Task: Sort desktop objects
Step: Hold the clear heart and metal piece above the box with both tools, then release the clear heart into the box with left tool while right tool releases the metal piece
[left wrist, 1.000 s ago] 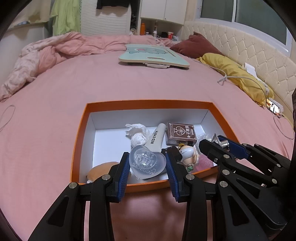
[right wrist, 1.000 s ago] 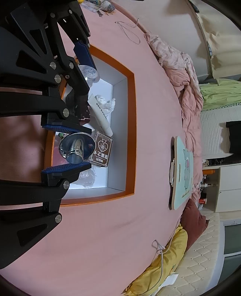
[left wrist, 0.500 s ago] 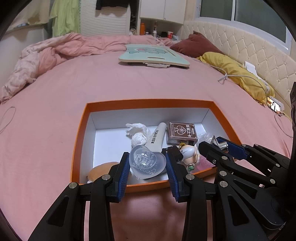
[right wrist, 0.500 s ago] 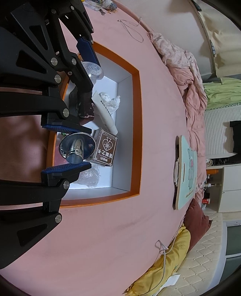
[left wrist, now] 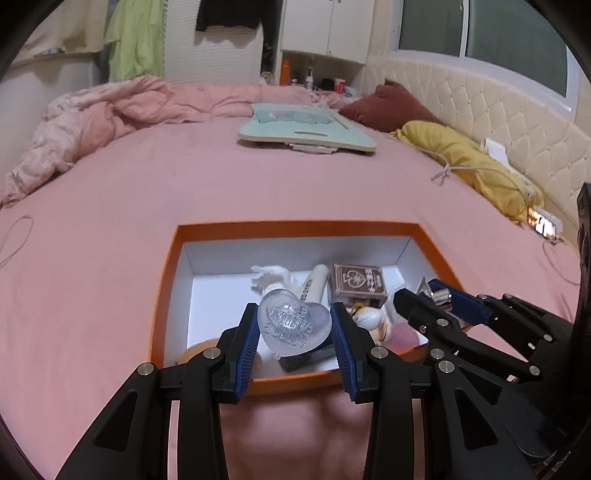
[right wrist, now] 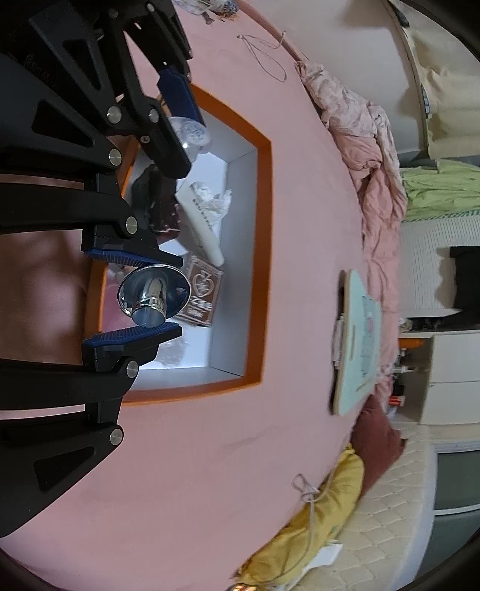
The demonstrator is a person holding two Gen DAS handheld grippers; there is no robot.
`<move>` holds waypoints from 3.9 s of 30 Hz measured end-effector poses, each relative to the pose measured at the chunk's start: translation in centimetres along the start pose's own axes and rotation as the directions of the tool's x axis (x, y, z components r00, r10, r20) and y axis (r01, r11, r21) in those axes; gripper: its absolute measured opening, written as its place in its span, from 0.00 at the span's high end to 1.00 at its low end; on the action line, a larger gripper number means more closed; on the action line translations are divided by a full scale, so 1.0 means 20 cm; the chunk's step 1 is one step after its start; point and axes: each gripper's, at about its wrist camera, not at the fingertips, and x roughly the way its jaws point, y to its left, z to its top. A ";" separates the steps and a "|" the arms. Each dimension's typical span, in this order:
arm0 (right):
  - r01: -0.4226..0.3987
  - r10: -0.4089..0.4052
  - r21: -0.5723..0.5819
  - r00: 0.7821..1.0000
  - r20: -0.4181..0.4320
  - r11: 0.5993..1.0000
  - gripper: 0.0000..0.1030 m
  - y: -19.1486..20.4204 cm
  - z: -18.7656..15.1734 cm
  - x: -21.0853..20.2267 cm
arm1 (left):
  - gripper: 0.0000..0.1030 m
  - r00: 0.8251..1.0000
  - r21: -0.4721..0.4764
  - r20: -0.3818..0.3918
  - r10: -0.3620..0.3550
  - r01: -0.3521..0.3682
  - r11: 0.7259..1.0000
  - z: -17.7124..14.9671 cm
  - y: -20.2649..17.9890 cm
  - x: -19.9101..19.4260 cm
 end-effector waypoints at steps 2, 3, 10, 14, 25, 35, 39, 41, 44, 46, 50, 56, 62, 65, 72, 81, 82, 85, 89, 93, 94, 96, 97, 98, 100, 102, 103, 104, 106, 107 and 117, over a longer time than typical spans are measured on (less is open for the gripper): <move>-0.004 0.004 -0.001 1.000 0.004 1.000 0.70 0.00 0.01 0.00 | 0.64 1.000 0.001 0.005 0.003 -0.003 1.000 0.00 0.00 0.00; -0.004 0.004 -0.003 1.000 0.004 1.000 0.70 0.00 0.01 0.00 | 0.64 1.000 0.003 0.009 0.003 -0.003 1.000 0.01 0.00 -0.01; -0.005 0.006 -0.032 0.999 0.050 0.999 0.70 0.01 0.09 -0.08 | 0.64 0.997 0.005 0.078 0.006 -0.007 1.000 0.05 0.00 -0.08; -0.006 0.011 -0.061 0.997 0.074 0.998 0.70 0.02 0.20 -0.08 | 0.64 0.998 0.008 0.067 0.019 -0.019 1.000 0.04 0.01 -0.06; -0.044 0.044 -0.004 0.999 -0.008 0.999 0.70 0.01 0.13 0.05 | 0.64 0.996 0.015 0.059 0.074 -0.075 0.997 0.02 0.02 -0.04; -0.081 0.081 -0.031 0.997 0.001 0.996 0.70 0.06 0.12 0.02 | 0.64 0.996 -0.100 0.043 0.076 -0.071 0.992 0.02 0.14 -0.02; -0.049 0.050 -0.023 0.999 0.012 0.999 0.70 0.03 0.12 0.02 | 0.64 0.997 -0.065 0.045 0.056 -0.053 0.996 0.01 0.09 -0.01; -0.031 0.031 0.001 0.999 0.012 1.000 0.70 0.00 0.13 0.02 | 0.64 0.998 -0.041 0.046 0.052 -0.050 0.998 0.01 0.06 -0.01; -0.020 0.020 0.021 1.000 0.007 1.000 0.70 -0.04 0.13 0.03 | 0.64 0.997 -0.048 0.045 0.055 -0.053 0.997 0.01 0.07 -0.01; -0.028 0.028 0.021 1.000 0.005 0.999 0.70 -0.03 0.13 0.03 | 0.64 0.997 -0.074 0.044 0.066 -0.062 0.995 0.01 0.11 -0.02; -0.064 0.064 -0.014 0.998 0.005 0.998 0.70 0.02 0.12 0.03 | 0.64 0.997 -0.079 0.039 0.066 -0.063 0.995 0.01 0.11 -0.01; -0.053 0.054 -0.026 0.999 0.006 0.998 0.70 0.03 0.12 0.03 | 0.64 0.997 -0.073 0.031 0.064 -0.062 0.995 0.00 0.10 -0.01; -0.051 0.051 -0.024 0.999 -0.001 0.998 0.70 0.03 0.12 0.04 | 0.64 0.998 -0.064 0.024 0.063 -0.061 0.996 0.00 0.10 0.00; -0.055 0.055 -0.027 0.998 -0.005 0.998 0.70 0.03 0.11 0.04 | 0.64 0.998 -0.066 0.024 0.063 -0.061 0.996 0.00 0.10 0.00; -0.051 0.051 -0.025 0.999 -0.008 0.998 0.70 0.03 0.11 0.04 | 0.64 0.998 -0.047 0.011 0.058 -0.058 0.997 -0.01 0.08 0.01; -0.046 0.046 -0.023 0.999 -0.016 0.999 0.70 0.03 0.10 0.05 | 0.64 0.999 -0.041 -0.001 0.055 -0.055 0.998 -0.01 0.07 0.02; -0.047 0.046 -0.024 0.999 -0.018 0.999 0.70 0.03 0.10 0.06 | 0.64 0.999 -0.041 -0.003 0.053 -0.053 0.998 -0.01 0.07 0.03; -0.050 0.050 -0.024 0.998 -0.027 0.998 0.70 0.03 0.10 0.06 | 0.64 0.999 -0.038 -0.016 0.047 -0.047 0.998 -0.01 0.07 0.04; -0.051 0.050 -0.020 0.998 -0.046 0.998 0.70 0.03 0.09 0.08 | 0.64 0.998 -0.028 -0.026 0.052 -0.052 0.998 -0.02 0.06 0.05; -0.055 0.054 -0.017 0.997 -0.053 0.998 0.70 0.02 0.09 0.09 | 0.64 0.998 -0.030 -0.029 0.053 -0.054 0.998 -0.02 0.06 0.05; -0.056 0.055 -0.018 0.997 -0.054 0.998 0.70 0.03 0.09 0.09 | 0.64 0.998 -0.031 -0.029 0.054 -0.055 0.998 -0.02 0.06 0.05; -0.056 0.055 -0.018 0.997 -0.055 0.998 0.70 0.02 0.09 0.09 | 0.64 0.998 -0.032 -0.028 0.056 -0.057 0.998 -0.03 0.06 0.05; -0.055 0.054 -0.017 0.997 -0.055 0.998 0.70 0.02 0.09 0.09 | 0.64 0.998 -0.033 -0.028 0.057 -0.058 0.998 -0.03 0.06 0.05; -0.053 0.052 -0.016 0.997 -0.055 0.998 0.70 0.02 0.09 0.09 | 0.64 0.998 -0.034 -0.028 0.058 -0.059 0.998 -0.03 0.06 0.05; -0.049 0.048 -0.013 0.997 -0.056 0.999 0.70 0.02 0.09 0.09 | 0.63 0.998 -0.036 -0.026 0.061 -0.062 0.997 -0.03 0.06 0.05; -0.047 0.047 -0.001 0.997 -0.055 0.999 0.70 0.01 0.09 0.09 | 0.54 0.997 -0.036 -0.022 0.070 -0.070 0.997 -0.03 0.06 0.05; -0.045 0.046 0.003 0.997 -0.056 0.999 0.68 0.01 0.09 0.09 | 0.53 0.997 -0.036 -0.021 0.074 -0.075 0.997 -0.03 0.06 0.05; -0.041 0.040 0.001 0.997 -0.061 0.999 0.66 0.01 0.09 0.10 | 0.52 0.997 -0.036 -0.020 0.079 -0.079 0.996 -0.03 0.06 0.05; -0.031 0.031 -0.001 0.997 -0.069 1.000 0.57 0.01 0.09 0.11 | 0.52 0.997 -0.046 -0.020 0.077 -0.078 0.996 -0.03 0.07 0.04; -0.029 0.029 0.004 0.997 -0.071 1.000 0.56 0.01 0.09 0.11 | 0.52 0.997 -0.053 -0.019 0.076 -0.077 0.996 -0.03 0.08 0.04; -0.026 0.026 -0.001 0.998 -0.065 1.000 0.54 0.01 0.08 0.10 | 0.47 0.996 -0.067 -0.016 0.083 -0.084 0.994 -0.03 0.09 0.04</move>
